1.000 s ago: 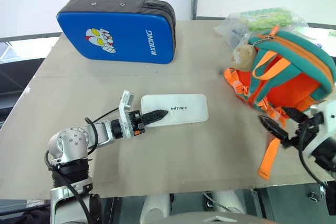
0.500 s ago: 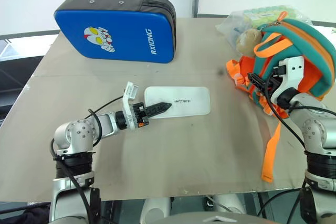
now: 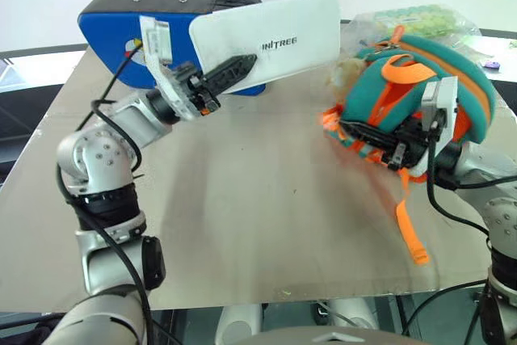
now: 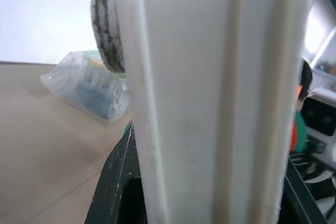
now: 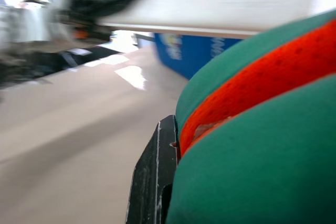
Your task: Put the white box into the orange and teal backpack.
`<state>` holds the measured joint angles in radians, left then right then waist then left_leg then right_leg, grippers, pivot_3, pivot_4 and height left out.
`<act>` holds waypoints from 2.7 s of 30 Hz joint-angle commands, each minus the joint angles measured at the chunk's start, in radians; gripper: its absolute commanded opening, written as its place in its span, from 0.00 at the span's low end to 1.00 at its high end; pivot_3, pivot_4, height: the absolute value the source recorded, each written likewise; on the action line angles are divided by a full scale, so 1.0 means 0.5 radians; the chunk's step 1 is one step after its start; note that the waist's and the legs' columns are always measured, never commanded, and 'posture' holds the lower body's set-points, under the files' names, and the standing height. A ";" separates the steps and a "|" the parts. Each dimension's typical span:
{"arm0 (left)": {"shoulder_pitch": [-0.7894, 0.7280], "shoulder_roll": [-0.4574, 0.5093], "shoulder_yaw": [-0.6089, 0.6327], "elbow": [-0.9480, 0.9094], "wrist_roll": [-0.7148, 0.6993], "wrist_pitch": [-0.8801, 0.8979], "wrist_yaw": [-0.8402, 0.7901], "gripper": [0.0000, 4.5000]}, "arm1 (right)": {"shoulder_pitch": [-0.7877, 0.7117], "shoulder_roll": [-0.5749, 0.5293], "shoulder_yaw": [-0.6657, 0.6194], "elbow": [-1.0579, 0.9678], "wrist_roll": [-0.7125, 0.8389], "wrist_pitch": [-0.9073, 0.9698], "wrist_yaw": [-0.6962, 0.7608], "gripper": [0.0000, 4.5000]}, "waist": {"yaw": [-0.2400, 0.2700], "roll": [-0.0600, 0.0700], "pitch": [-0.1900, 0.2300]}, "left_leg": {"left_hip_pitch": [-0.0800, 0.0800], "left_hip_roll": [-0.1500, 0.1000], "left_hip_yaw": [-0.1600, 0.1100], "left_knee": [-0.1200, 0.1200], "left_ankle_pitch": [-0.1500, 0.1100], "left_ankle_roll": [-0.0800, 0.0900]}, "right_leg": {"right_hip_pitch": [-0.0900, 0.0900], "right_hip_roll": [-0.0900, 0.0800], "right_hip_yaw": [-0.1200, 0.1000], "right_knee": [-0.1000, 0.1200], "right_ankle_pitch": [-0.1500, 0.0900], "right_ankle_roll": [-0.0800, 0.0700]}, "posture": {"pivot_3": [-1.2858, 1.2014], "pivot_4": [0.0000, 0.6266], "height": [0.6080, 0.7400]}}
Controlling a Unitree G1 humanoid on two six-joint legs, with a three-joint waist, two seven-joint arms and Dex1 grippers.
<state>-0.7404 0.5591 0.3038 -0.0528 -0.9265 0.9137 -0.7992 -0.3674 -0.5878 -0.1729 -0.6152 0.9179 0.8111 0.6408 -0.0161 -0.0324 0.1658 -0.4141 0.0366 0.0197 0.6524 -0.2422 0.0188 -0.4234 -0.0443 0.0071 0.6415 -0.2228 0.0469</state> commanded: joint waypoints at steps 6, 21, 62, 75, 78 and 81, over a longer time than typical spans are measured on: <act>-0.124 0.274 -0.234 0.176 0.231 -0.368 -0.687 0.25 | 0.215 -0.145 0.159 -0.266 0.090 0.032 0.040 0.00 | 0.013 0.000 0.000 | -0.002 -0.001 0.002 0.002 0.000 0.000 | 0.000 -0.002 0.000 -0.002 0.000 0.000 | 0.52 0.24 1.00; -0.368 0.272 -0.442 0.683 0.691 -1.142 -1.276 0.25 | 0.377 -0.368 0.026 -0.284 0.209 -0.040 0.271 0.00 | 0.029 -0.001 0.000 | -0.003 -0.002 0.003 0.006 0.000 0.000 | 0.001 -0.002 0.001 -0.001 0.000 0.001 | 0.52 0.24 1.00; -0.388 -0.558 -1.436 0.444 1.421 -1.431 -1.097 0.25 | 0.427 -0.524 0.062 -0.533 0.263 -0.272 0.227 0.00 | 0.064 -0.003 0.000 | -0.003 -0.005 -0.010 0.037 0.000 0.001 | 0.021 0.013 0.019 0.002 0.000 0.003 | 0.52 0.24 1.00; -0.251 -0.648 -1.209 0.563 1.309 -1.431 -1.011 0.98 | 0.497 -0.415 0.126 -0.564 0.169 -0.255 -0.010 0.00 | 0.049 0.000 -0.002 | -0.001 0.000 -0.010 0.035 -0.001 0.002 | 0.022 0.022 0.026 0.003 0.000 0.002 | 0.52 0.24 1.00; -0.139 -0.367 -0.954 0.279 0.926 -0.878 -1.079 0.98 | 0.531 -0.398 0.140 -0.568 0.155 -0.265 -0.035 0.00 | -0.003 0.001 -0.002 | 0.001 0.003 -0.010 0.034 -0.001 0.002 | 0.021 0.024 0.028 0.005 0.000 0.002 | 0.52 0.24 1.00; -0.048 -0.126 -0.726 0.145 0.613 -0.412 -1.066 0.98 | 0.546 -0.388 0.155 -0.546 0.131 -0.277 -0.033 0.00 | -0.008 0.002 -0.001 | 0.004 0.007 -0.014 0.032 -0.001 0.002 | 0.020 0.030 0.025 0.009 0.000 0.002 | 0.52 0.24 1.00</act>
<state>-0.7761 0.4536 -0.1419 0.0904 -0.5050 0.5734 -1.3230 -0.0911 -0.7860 -0.0827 -0.8817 0.9863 0.6956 0.6276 -0.0201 -0.0316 0.1652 -0.4120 0.0403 0.0120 0.6684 -0.2424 0.0196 -0.4135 -0.0286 0.0193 0.6464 -0.2230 0.0478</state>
